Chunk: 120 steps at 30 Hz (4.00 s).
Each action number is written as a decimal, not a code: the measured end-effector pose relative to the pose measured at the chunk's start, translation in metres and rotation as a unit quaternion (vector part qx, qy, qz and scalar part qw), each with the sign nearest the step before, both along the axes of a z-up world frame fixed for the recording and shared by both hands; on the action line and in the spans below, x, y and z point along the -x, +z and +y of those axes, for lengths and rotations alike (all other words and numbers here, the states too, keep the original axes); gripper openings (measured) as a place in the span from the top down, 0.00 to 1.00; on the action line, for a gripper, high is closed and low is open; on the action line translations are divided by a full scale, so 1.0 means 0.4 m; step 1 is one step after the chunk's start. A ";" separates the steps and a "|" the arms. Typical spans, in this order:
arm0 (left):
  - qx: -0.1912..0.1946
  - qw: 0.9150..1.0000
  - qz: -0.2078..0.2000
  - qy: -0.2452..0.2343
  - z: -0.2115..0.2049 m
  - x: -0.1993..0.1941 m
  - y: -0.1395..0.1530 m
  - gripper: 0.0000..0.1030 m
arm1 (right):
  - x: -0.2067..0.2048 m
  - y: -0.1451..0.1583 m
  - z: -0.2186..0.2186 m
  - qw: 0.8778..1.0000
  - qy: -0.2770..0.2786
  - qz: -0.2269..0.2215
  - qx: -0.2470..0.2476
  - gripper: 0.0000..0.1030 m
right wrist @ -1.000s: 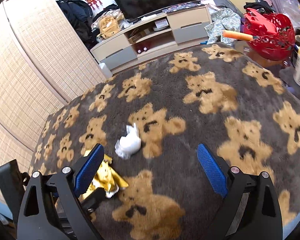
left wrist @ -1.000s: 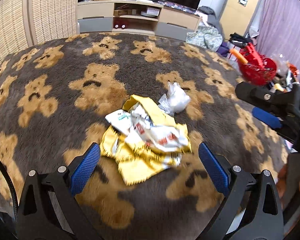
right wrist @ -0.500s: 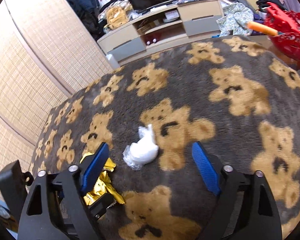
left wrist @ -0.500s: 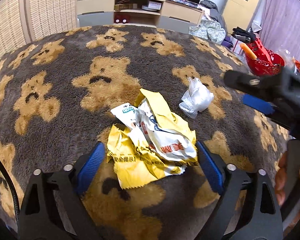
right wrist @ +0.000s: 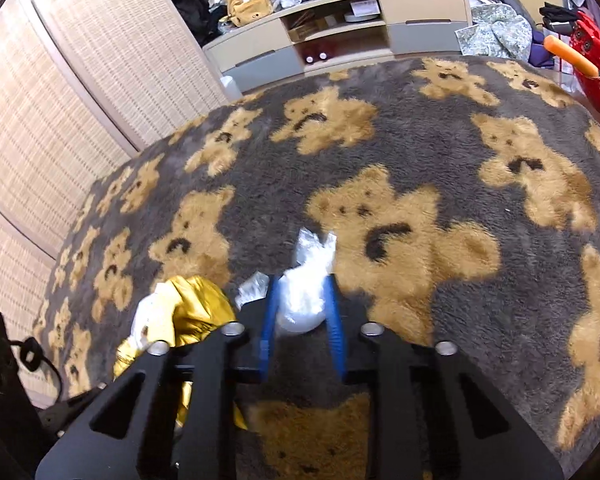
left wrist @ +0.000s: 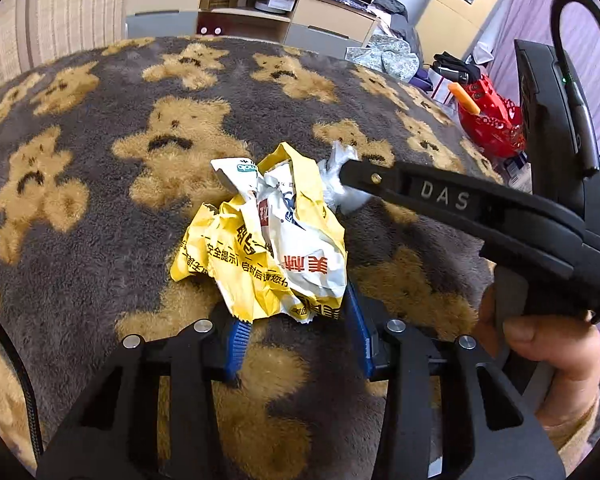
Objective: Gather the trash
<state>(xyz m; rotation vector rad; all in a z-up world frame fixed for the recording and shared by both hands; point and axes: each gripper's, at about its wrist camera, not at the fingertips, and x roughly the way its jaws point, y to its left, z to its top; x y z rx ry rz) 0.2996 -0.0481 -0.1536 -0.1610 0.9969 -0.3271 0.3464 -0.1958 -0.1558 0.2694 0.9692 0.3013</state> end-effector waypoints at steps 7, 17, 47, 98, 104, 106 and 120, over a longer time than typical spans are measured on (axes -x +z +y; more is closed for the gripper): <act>-0.001 1.000 -0.013 -0.003 -0.022 0.008 0.012 0.66 | 0.035 0.016 -0.055 1.000 -0.013 -0.011 0.013 0.92; 0.003 0.999 -0.028 -0.018 -0.064 0.070 0.052 0.69 | 0.163 0.060 -0.158 0.998 -0.046 -0.031 0.007 0.92; 0.011 0.998 -0.021 -0.053 -0.022 0.659 0.046 0.69 | 0.771 0.074 -0.136 0.998 -0.023 -0.021 0.062 0.92; -0.026 0.999 0.031 -0.035 0.017 0.671 -0.144 0.29 | 0.743 -0.130 -0.136 0.998 -0.046 0.035 0.035 0.25; -0.026 0.999 -0.023 -0.013 0.043 0.693 -0.032 0.13 | 0.758 -0.003 -0.135 0.997 -0.036 -0.028 0.065 0.03; -0.032 0.998 -0.052 -0.005 0.049 0.698 0.014 0.08 | 0.778 0.045 -0.151 0.995 -0.043 -0.054 0.065 0.03; -0.040 0.982 -0.183 0.031 0.078 0.793 0.249 0.08 | 0.936 0.246 -0.285 0.969 -0.104 -0.209 0.080 0.03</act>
